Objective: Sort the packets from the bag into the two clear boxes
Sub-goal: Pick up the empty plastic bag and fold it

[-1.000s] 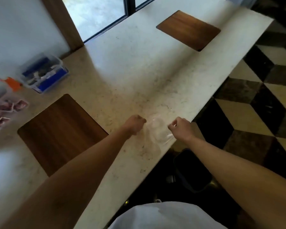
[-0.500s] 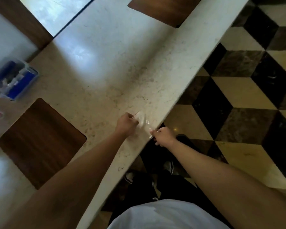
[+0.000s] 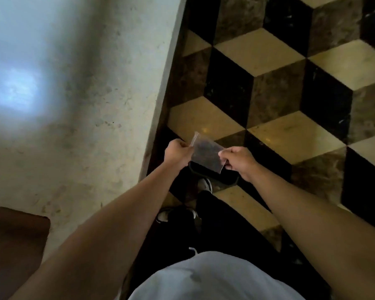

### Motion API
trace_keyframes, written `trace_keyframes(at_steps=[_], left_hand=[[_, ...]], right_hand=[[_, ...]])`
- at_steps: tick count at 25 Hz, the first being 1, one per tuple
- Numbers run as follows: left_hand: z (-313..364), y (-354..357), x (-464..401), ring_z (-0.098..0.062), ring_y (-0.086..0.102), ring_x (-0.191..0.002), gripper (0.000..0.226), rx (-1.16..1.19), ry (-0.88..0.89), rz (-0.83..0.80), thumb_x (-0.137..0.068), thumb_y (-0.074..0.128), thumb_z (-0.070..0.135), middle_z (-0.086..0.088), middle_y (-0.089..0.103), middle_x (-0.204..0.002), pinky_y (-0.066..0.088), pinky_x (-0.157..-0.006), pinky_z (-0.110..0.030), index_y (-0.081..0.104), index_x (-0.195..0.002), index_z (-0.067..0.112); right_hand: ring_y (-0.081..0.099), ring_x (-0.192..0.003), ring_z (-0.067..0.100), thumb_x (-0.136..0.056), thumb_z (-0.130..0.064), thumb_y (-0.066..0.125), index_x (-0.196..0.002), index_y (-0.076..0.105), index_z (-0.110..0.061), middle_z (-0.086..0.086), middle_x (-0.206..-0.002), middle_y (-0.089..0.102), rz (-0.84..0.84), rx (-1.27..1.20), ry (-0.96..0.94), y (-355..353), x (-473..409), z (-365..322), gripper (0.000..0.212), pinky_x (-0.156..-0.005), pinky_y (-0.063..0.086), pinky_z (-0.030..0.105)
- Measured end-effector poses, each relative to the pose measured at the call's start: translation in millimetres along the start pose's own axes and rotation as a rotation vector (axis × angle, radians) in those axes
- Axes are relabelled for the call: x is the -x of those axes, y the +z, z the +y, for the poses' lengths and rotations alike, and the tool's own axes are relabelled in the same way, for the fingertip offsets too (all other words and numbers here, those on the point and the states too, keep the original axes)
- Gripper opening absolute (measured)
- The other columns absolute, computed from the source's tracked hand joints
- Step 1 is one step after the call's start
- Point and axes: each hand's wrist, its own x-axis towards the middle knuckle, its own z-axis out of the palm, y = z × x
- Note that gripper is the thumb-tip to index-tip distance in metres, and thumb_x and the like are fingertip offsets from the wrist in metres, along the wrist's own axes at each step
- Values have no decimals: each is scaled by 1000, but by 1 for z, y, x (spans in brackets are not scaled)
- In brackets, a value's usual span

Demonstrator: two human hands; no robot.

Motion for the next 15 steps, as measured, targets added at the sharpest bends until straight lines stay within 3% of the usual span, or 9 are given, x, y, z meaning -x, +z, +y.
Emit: trace_keyframes(at_steps=[2, 6, 8, 10, 15], left_hand=[[-15, 36, -23, -29, 71, -81, 8, -58, -49, -67, -83, 66, 17, -12, 72, -83, 63, -77, -43, 67, -85, 10], [-51, 94, -82, -22, 60, -64, 10, -198, -121, -140, -87, 68, 11, -7, 65, -73, 51, -65, -30, 69, -78, 12], [-70, 118, -114, -26, 59, -62, 17, -241, -117, -139, -83, 66, 6, -11, 64, -67, 54, -62, -38, 67, -67, 13], [-94, 154, -154, -27, 60, -61, 18, -272, -95, -137, -78, 64, 4, -13, 63, -65, 60, -68, -47, 66, -63, 14], [-135, 225, -249, -30, 73, -90, 13, -357, -36, -50, -83, 65, 13, -8, 78, -89, 61, -84, -40, 78, -79, 14]], right_hand=[[64, -77, 16, -93, -18, 66, -102, 71, -1, 5, -79, 66, 48, -70, 68, -19, -17, 26, 21, -82, 55, 35], [64, -73, 15, -92, -9, 65, -102, 72, -4, 10, -84, 67, 92, -140, 160, -25, -85, 84, 14, -83, 55, 34], [65, -70, 16, -93, -3, 62, -93, 71, -7, 9, -82, 67, 92, -165, 201, -18, -121, 107, 10, -72, 56, 31], [65, -61, 14, -94, 0, 57, -81, 69, -13, 6, -75, 65, 113, -177, 210, -10, -167, 136, 22, -57, 53, 26], [61, -63, 18, -93, -16, 60, -80, 71, -15, 5, -68, 66, 228, -241, 188, 21, -274, 199, 17, -60, 51, 30]])
